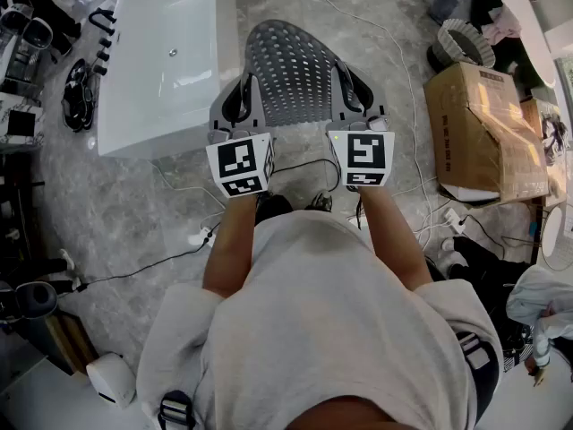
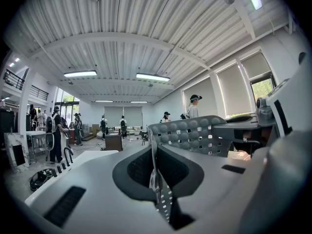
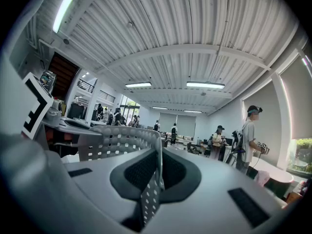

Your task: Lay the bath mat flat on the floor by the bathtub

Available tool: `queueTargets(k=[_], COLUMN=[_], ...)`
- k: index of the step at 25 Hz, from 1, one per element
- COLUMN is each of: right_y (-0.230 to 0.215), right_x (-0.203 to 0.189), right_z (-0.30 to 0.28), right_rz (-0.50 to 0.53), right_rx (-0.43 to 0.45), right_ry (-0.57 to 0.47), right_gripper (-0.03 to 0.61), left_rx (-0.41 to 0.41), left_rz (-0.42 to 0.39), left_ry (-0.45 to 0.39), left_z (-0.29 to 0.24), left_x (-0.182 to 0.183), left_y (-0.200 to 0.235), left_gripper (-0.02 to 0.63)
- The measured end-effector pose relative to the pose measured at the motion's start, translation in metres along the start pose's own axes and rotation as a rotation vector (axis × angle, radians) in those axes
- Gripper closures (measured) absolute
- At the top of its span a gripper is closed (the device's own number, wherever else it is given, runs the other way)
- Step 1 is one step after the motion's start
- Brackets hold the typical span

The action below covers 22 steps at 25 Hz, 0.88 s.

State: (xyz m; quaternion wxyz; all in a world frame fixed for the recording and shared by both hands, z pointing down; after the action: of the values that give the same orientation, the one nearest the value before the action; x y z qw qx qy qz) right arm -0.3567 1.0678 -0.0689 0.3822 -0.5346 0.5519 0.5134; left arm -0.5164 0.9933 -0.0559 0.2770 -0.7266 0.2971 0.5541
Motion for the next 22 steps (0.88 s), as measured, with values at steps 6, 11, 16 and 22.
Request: queueTargets(k=[6,11,16,22], right_y=[-0.010,-0.017,-0.026,-0.041], right_x=[-0.009,-0.022,-0.037,-0.052], right_z=[0.005,0.007,0.015,0.026], right_rz=[-0.006,-0.004,0.006,0.022], right_rx=[0.009,0.034,0.058,0.083], right_ry=[0.008,0.030,0.054,0.066], right_gripper=[0.557,0.557,0.557,0.557], left_rx=[0.004,0.008,0.020,0.028], left_rz=[0.003,0.011,0.021,0.023], left_ry=[0.015,0.038,0.062,0.082], left_z=[0.002,0.002,0.002,0.005], left_x=[-0.005,-0.013,-0.021,-0.031], left_y=[-0.011,-0.020,-0.035,-0.046], left_gripper=[0.594,0.595,0.594,0.595])
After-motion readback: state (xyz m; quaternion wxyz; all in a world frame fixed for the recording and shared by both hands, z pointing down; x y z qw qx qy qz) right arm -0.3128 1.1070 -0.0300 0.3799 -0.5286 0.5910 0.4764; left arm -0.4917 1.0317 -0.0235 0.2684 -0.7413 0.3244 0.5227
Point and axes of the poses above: the fingertips, and each gripper's own axes: z backward along the fingers, y to its left, x out of its top, the point moved 5 cm from there along z, backward along the fingers, and after that the axes turned 6 degrees about y, right-handed, at the moved point
